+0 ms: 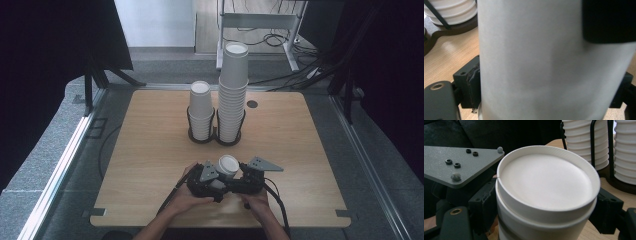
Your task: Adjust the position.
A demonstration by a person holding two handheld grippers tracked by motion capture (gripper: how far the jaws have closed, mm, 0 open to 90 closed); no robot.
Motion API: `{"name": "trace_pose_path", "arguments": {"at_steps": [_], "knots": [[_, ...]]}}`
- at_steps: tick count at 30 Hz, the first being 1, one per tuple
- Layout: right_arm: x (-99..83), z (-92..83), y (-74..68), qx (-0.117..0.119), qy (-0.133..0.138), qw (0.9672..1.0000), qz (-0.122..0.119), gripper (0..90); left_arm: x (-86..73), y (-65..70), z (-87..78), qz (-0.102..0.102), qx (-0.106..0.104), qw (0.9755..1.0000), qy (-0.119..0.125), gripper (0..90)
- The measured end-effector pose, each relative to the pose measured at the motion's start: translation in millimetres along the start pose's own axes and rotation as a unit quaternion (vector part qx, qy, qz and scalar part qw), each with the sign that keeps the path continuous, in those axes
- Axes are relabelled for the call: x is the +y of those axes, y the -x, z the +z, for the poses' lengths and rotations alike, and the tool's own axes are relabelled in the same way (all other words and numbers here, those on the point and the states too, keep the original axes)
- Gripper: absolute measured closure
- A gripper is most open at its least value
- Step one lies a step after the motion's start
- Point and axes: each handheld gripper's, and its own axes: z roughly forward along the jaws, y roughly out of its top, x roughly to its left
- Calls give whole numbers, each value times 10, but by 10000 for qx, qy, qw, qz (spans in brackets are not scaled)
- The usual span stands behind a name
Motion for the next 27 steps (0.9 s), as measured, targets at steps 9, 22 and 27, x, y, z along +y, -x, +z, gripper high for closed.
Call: {"name": "trace_pose_path", "arguments": {"at_steps": [9,22,27], "knots": [[-5,-1,-25,-16,-1,9999,-111,222,8,-11,-3,-113,-92,9999,-9,64],[-3,-14,-19,-53,16,9999,-113,214,18,3,-36,46,-31,10000,4,117],[-1,-8,-9,-45,-58,9999,-98,196,17,1,-28,54,-42,10000,-33,129]]}}
